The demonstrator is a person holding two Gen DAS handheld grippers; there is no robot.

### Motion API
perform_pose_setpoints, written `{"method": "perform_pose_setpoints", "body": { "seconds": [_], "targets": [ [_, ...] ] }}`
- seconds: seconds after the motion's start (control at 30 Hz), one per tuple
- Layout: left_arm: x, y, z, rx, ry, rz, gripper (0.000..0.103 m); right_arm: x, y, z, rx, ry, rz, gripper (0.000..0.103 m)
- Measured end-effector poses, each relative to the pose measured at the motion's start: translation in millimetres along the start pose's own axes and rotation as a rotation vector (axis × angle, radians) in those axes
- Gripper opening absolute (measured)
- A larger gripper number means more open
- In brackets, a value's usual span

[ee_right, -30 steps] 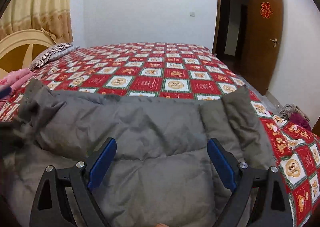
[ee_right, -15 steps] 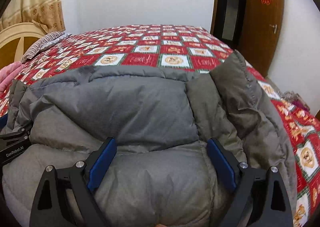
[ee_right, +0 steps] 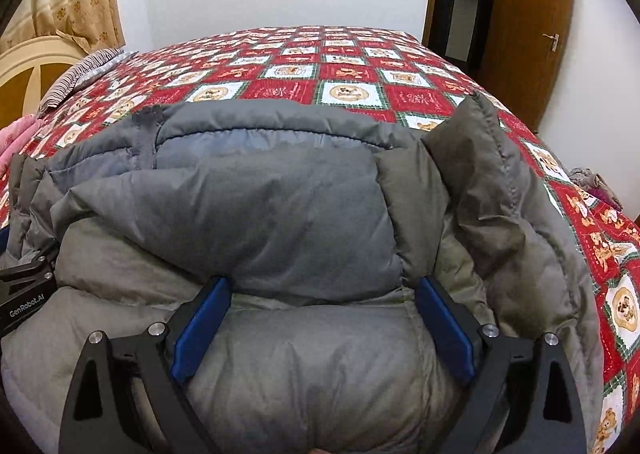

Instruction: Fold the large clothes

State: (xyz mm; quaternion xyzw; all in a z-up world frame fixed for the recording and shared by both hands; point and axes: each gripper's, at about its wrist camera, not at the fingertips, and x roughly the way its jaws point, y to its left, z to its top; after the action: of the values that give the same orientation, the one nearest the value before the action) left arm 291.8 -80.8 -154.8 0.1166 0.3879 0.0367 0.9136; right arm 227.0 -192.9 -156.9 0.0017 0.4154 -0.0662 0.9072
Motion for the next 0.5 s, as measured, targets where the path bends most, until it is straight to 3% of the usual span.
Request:
{"method": "perform_pose_setpoints", "body": {
  "seconds": [0.5],
  "targets": [
    [1.3,0.0,-0.1,0.0,0.002,0.006,0.103,9.1,6.4,1.6,-0.02,0.031,-0.026,0.096]
  ]
}}
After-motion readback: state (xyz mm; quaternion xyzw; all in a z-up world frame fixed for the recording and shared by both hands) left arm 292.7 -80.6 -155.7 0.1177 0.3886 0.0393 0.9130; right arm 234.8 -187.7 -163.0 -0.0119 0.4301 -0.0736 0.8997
